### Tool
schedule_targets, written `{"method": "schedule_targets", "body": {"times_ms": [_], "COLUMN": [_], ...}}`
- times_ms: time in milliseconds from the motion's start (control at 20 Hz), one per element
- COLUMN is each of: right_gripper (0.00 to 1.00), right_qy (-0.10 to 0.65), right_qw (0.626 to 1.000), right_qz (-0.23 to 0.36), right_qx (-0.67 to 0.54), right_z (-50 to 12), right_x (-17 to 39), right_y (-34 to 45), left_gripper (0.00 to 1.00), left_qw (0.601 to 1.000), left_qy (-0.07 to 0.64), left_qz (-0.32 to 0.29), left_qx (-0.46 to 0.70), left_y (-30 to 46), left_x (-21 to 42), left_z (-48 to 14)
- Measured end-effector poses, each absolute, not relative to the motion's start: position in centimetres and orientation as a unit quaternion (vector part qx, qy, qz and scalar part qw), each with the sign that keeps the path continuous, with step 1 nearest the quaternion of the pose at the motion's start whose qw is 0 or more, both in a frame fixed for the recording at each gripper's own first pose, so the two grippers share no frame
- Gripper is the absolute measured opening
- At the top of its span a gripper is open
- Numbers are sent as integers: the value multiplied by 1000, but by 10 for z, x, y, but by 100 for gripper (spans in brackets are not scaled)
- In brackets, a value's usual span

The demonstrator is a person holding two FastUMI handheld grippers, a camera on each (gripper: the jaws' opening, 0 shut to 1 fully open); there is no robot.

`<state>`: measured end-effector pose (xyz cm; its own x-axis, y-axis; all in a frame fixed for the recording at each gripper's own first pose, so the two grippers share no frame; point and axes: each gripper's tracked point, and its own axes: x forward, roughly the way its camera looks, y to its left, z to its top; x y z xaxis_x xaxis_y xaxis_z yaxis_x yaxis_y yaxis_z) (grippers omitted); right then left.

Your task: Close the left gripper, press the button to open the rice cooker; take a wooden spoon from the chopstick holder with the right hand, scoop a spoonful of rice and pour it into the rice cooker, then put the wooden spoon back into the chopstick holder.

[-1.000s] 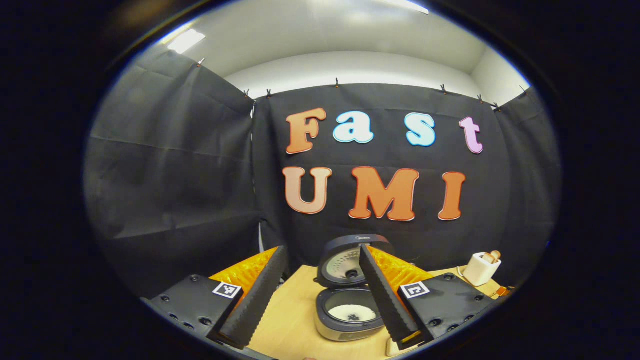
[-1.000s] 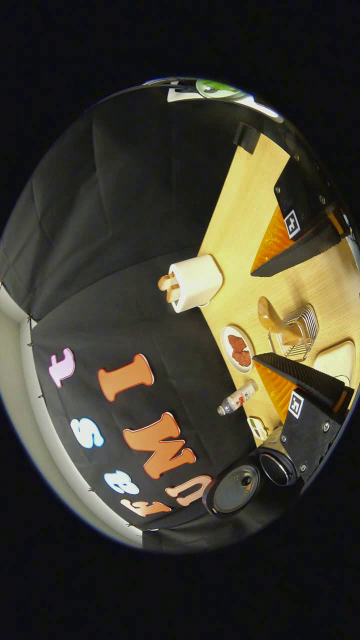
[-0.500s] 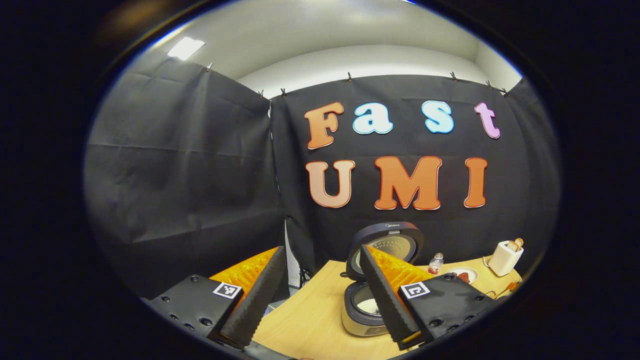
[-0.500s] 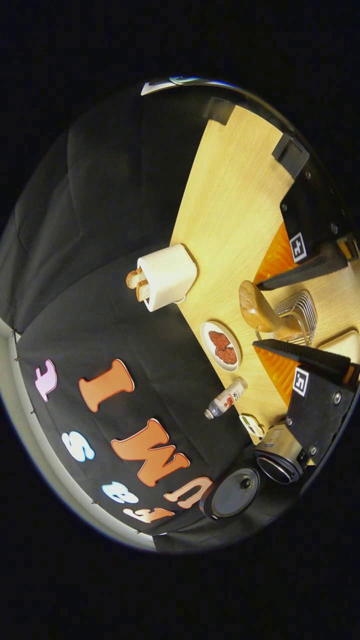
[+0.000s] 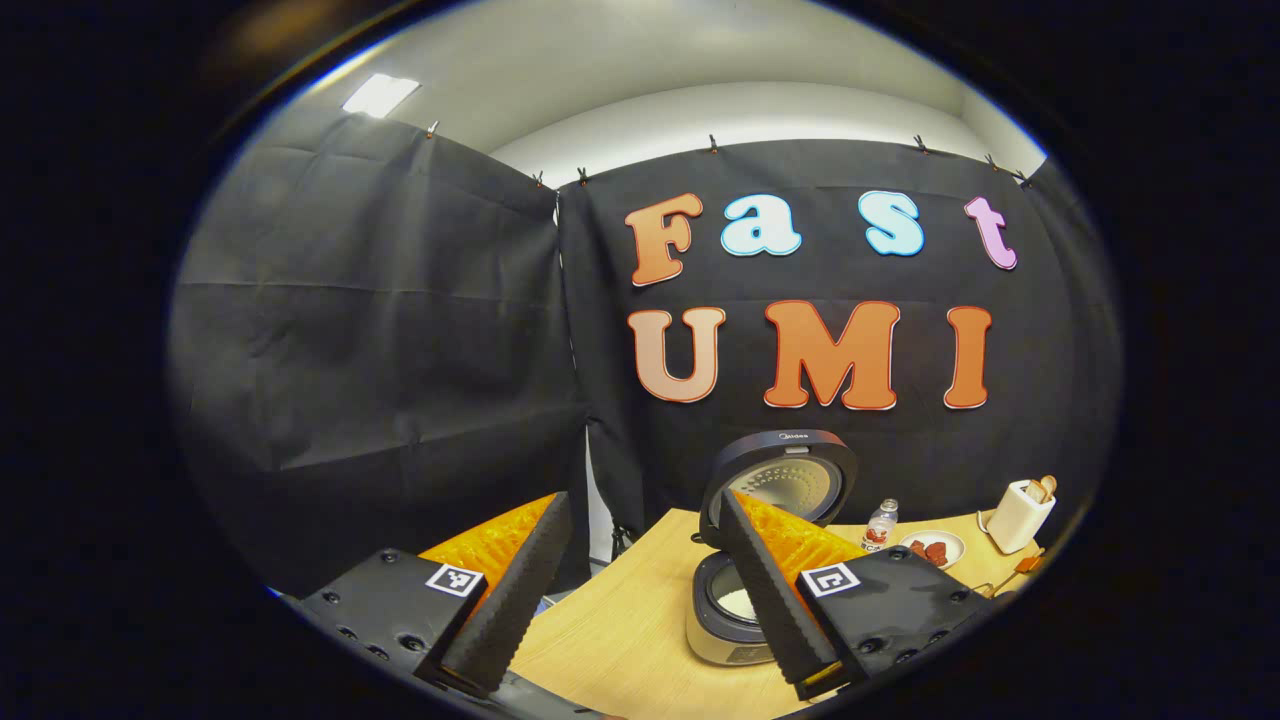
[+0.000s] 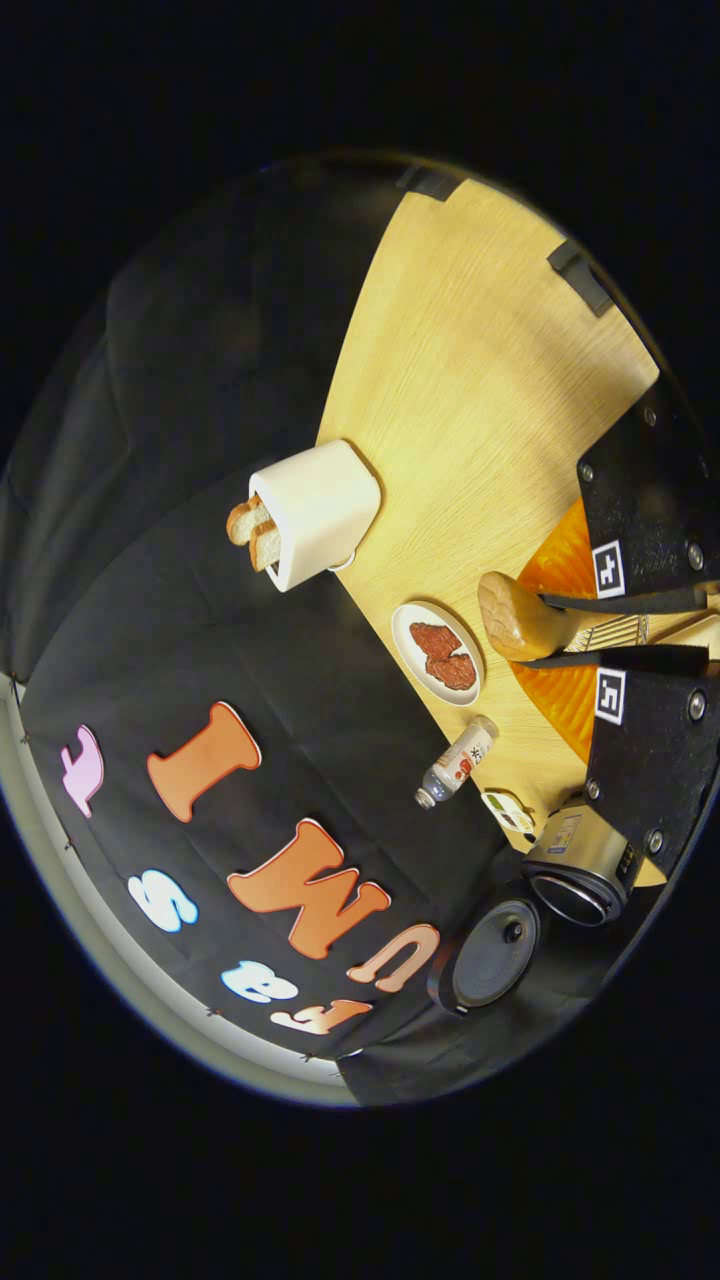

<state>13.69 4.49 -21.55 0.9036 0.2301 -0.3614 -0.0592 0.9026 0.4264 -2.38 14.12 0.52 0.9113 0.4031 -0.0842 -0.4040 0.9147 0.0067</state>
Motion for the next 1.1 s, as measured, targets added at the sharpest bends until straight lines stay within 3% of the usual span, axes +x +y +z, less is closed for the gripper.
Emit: {"method": "schedule_targets", "body": {"times_ms": [600,1100], "right_gripper": [11,11], "right_qy": [107,116], "right_qw": [979,983], "right_qz": [65,112], "right_qx": [163,82], "right_z": [-85,-112], "right_x": [74,16], "right_y": [75,161], "left_gripper": [99,98], "left_qw": [990,993], "left_qy": [52,62], "left_qz": [132,101], "left_qx": [-2,0], "left_y": [178,210], "left_x": [-15,-14], "left_z": [-7,-20]}}
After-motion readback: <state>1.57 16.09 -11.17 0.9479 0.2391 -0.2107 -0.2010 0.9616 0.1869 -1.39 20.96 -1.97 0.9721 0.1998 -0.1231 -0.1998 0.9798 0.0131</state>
